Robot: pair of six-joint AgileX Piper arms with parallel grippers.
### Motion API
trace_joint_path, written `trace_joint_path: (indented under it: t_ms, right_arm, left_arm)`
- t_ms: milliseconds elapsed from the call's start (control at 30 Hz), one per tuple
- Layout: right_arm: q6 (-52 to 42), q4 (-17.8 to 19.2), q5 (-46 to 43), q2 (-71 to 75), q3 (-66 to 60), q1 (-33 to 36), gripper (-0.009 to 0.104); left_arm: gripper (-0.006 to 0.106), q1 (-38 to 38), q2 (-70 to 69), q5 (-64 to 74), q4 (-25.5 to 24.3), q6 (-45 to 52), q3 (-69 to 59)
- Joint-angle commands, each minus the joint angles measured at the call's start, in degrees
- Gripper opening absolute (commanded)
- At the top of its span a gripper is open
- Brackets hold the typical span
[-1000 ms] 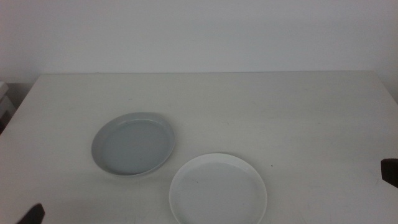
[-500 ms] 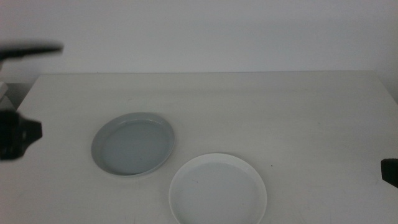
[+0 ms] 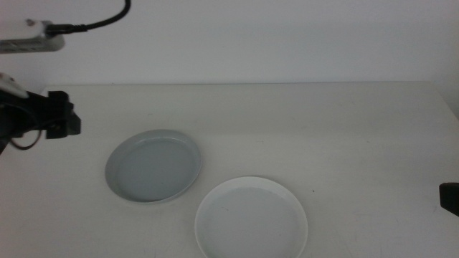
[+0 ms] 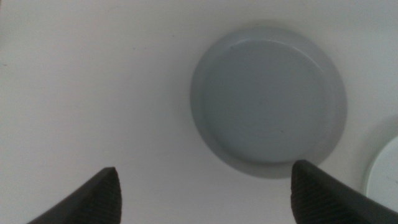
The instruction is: Stack the three bowls on top of each other.
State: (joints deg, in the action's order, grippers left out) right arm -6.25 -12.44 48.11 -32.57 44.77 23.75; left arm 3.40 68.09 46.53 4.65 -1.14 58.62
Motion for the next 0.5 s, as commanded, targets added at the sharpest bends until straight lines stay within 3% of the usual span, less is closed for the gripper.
trace_joint_path:
  t_ms: [0,467]
  right_arm:
    - [-0.3,-0.2,-4.1,-0.1,1.3,-0.1,0.049]
    - [-0.3,-0.2,-4.1,-0.1,1.3,-0.1,0.049]
  left_arm:
    - [0.103,0.0,1.3,-4.1,1.7,-1.9,2.0]
    - [0.103,0.0,27.7,-0.5,2.3,5.8,18.6]
